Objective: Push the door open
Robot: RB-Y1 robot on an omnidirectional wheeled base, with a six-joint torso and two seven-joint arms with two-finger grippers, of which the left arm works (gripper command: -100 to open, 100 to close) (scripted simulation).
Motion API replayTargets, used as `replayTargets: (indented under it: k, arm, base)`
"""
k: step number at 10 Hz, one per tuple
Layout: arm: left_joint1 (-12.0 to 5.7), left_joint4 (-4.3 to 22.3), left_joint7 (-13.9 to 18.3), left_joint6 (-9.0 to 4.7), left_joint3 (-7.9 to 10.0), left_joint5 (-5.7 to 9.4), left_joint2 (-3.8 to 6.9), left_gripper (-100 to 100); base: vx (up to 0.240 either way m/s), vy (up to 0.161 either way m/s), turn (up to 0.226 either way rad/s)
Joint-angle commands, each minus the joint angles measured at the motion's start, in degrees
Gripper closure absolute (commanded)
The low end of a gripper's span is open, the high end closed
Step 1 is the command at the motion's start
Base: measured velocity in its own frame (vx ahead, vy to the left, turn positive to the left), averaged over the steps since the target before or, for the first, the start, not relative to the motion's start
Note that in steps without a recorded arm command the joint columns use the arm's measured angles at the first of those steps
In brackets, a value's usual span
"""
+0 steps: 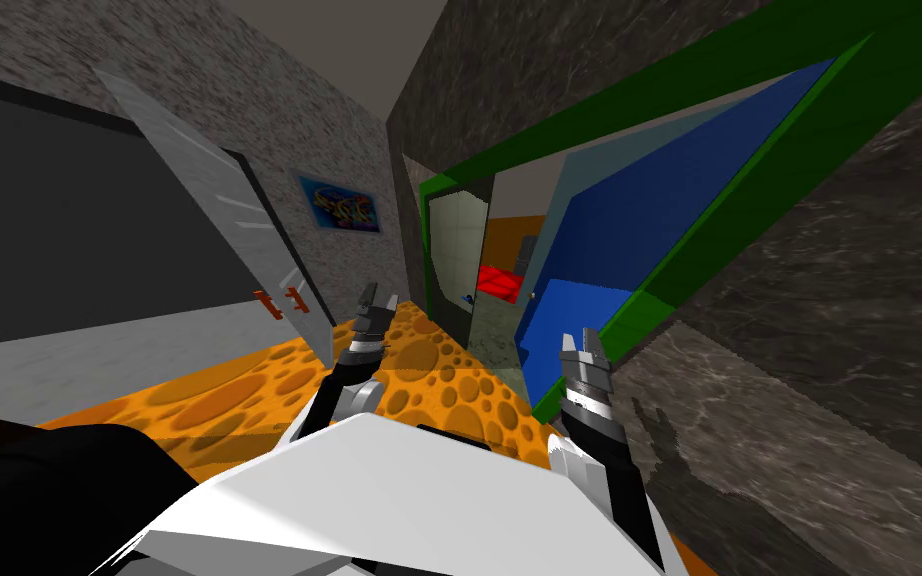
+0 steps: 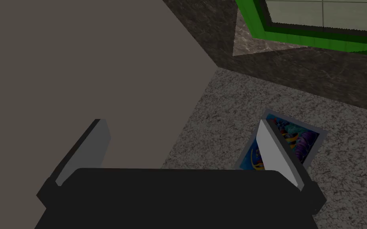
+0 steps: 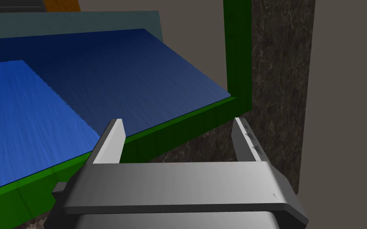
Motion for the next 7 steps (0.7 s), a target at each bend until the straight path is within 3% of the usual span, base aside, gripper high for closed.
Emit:
replayTargets:
  k: [1,7]
  arm:
    - [-0.43,1.7,0.1,-0.3,-0.28,-0.08,0.33,-100]
    - [-2.35,9.2,0.6,-1.66,-1.56,-0.44,1.43,-100]
  base:
    - [0.16,0.016,-0.042]
    - [0.117,0.038,-0.065]
